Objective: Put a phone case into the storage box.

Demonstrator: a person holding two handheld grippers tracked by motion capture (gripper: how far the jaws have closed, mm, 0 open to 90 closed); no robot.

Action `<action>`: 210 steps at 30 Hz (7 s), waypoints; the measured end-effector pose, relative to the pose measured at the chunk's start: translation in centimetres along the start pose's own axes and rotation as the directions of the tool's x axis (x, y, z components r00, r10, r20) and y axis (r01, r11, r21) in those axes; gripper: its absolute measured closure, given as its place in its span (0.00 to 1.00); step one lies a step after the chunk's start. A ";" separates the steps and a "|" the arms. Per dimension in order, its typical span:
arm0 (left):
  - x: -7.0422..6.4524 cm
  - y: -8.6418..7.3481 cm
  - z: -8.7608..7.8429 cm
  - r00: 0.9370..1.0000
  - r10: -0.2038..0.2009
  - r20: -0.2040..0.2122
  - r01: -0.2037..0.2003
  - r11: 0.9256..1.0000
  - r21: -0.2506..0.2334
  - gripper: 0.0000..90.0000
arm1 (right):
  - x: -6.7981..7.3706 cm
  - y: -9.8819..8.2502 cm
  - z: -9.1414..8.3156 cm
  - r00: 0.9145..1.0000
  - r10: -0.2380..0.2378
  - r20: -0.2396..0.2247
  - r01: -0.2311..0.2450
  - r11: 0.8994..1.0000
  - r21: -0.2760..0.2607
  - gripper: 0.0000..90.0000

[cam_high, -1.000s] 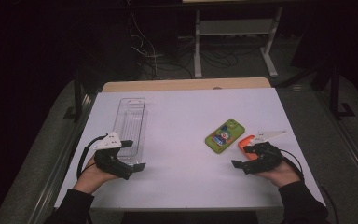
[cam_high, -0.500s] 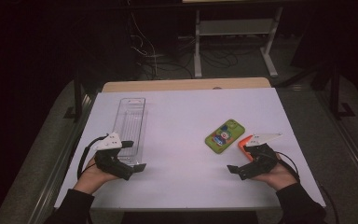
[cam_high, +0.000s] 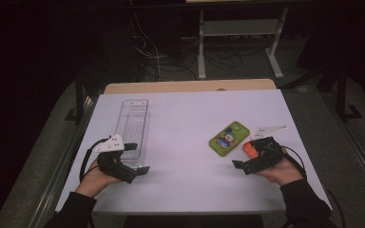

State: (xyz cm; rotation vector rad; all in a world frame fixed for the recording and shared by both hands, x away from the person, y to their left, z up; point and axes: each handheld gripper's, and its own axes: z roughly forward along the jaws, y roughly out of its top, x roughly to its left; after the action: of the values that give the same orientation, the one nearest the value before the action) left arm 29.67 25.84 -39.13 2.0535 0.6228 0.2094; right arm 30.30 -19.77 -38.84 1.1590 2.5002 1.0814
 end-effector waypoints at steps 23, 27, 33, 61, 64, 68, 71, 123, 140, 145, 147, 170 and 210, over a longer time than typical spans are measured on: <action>-0.2 -0.1 0.3 1.000 -0.011 -0.006 0.011 1.000 -0.006 0.00 | -3.0 2.4 -0.7 0.994 0.068 0.090 -0.067 0.998 -0.016 0.00; -0.2 -0.1 0.4 1.000 -0.007 -0.006 0.007 1.000 -0.003 0.00 | -3.5 2.4 -1.2 0.990 0.074 0.117 -0.072 0.997 -0.020 0.00; -0.2 -0.1 0.2 1.000 -0.017 -0.010 0.017 1.000 -0.006 0.00 | -4.0 2.1 -1.8 0.984 0.094 0.153 -0.093 0.996 -0.016 0.00; -0.6 -0.4 0.4 1.000 -0.023 -0.004 0.023 1.000 -0.006 0.00 | -6.3 -1.6 -0.6 0.967 0.097 0.238 -0.123 0.987 0.101 0.00; -0.6 -0.4 0.4 1.000 -0.020 -0.004 0.020 1.000 -0.007 0.00 | -6.1 -1.9 -0.4 0.964 0.119 0.237 -0.152 0.981 0.123 0.00; -0.6 -0.4 0.4 1.000 -0.019 -0.004 0.019 1.000 -0.006 0.00 | -6.0 -2.2 0.1 0.965 0.114 0.235 -0.150 0.978 0.143 0.00; -0.6 -0.4 0.4 1.000 -0.017 -0.002 0.017 1.000 -0.006 0.00 | -6.0 -2.5 0.4 0.965 0.125 0.232 -0.165 0.973 0.160 0.00; -1.0 -0.5 0.9 1.000 -0.018 0.005 0.018 1.000 0.004 0.00 | -5.7 -3.7 2.1 0.959 0.110 0.260 -0.186 0.940 0.287 0.16; -0.5 -0.4 0.5 0.999 -0.035 0.000 0.035 0.999 -0.009 0.00 | -5.9 -2.4 1.0 0.971 0.091 0.221 -0.150 0.952 0.267 0.16; -0.4 -0.3 0.5 0.999 -0.037 0.002 0.037 0.999 -0.013 0.00 | -6.1 -1.1 0.3 0.976 0.096 0.197 -0.142 0.962 0.233 0.16; -0.4 -0.3 0.6 0.999 -0.034 0.002 0.034 0.999 -0.012 0.00 | -6.3 -0.5 0.0 0.979 0.088 0.185 -0.128 0.967 0.218 0.16; 0.1 5.1 2.9 0.994 -0.005 0.109 0.007 1.000 -0.018 0.00 | -6.3 6.0 1.6 0.998 0.007 0.058 -0.017 0.984 0.176 0.16; -2.5 8.8 9.2 0.937 0.218 0.272 -0.247 0.966 0.075 0.00 | 1.2 6.3 4.8 0.897 -0.385 -0.218 0.428 0.879 0.212 0.16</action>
State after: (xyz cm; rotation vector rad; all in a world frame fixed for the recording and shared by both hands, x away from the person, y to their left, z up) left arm 34.09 13.93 -36.47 2.2113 0.2311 0.0393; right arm 35.31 -13.59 -37.85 0.5509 2.9011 0.7876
